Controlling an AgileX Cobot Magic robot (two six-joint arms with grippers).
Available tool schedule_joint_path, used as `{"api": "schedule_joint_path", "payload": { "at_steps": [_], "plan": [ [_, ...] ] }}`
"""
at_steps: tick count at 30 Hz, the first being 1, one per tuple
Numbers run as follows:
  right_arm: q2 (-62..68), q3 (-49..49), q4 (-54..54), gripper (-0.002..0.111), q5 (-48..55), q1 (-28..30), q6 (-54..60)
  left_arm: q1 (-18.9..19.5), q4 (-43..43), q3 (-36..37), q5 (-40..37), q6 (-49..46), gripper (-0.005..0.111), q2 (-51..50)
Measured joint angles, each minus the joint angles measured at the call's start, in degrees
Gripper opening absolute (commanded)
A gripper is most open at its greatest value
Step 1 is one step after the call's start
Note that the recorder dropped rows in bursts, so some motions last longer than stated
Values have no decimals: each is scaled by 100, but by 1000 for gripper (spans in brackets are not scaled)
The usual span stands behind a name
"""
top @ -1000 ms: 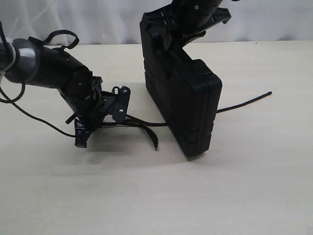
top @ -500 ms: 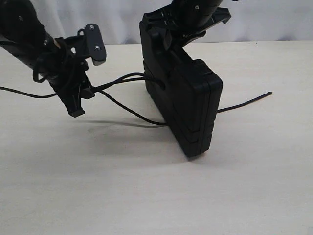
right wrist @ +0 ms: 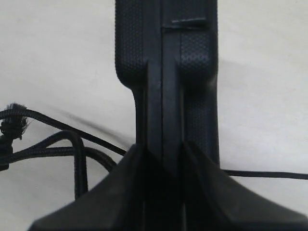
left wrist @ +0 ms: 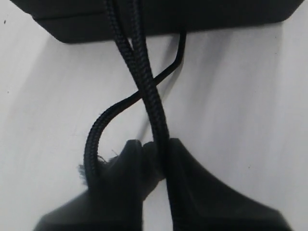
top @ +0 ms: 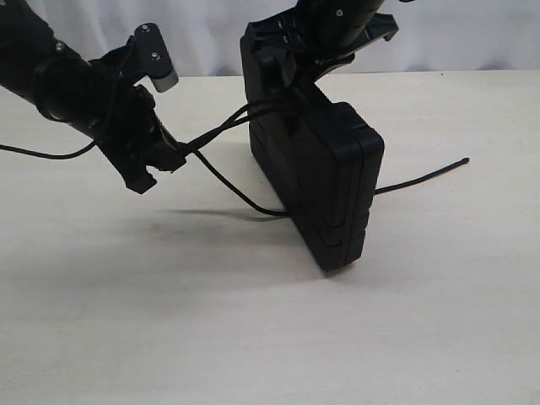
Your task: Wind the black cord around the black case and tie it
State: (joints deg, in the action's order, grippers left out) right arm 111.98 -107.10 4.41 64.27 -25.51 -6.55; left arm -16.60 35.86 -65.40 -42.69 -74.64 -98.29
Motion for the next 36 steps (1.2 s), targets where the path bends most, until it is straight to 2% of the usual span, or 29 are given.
{"api": "schedule_joint_path", "payload": {
  "at_steps": [5, 9, 12, 16, 19, 24, 27, 31, 34, 36],
  "plan": [
    [0, 0, 13, 4, 0, 0, 0, -96, 37, 0, 42, -105, 0, 0],
    [0, 0, 21, 4, 0, 0, 0, -375, -188, 0, 347, -165, 0, 0],
    [0, 0, 21, 4, 0, 0, 0, -594, -755, 0, 865, 224, 0, 59],
    [0, 0, 21, 4, 0, 0, 0, -657, -1792, 0, 1606, 1196, 0, 269],
    [0, 0, 21, 4, -24, 0, 0, -657, -2470, 0, 1736, 1526, 0, 361],
    [0, 0, 21, 4, -59, 0, 0, -702, -2873, 146, 1910, 1702, 0, 387],
    [0, 12, 10, 4, -82, 0, 0, -857, -3414, 539, 2434, 1929, 0, 424],
    [0, 12, 10, 4, -122, 0, 0, -1114, -4235, 1203, 3706, 2419, 0, 577],
    [0, 12, 10, 4, -143, 0, 0, -1205, -4440, 1490, 4400, 2529, 0, 684],
    [0, 12, 10, 4, -151, 0, 12, -1226, -4521, 1552, 4595, 2536, 0, 695]
  ]
}}
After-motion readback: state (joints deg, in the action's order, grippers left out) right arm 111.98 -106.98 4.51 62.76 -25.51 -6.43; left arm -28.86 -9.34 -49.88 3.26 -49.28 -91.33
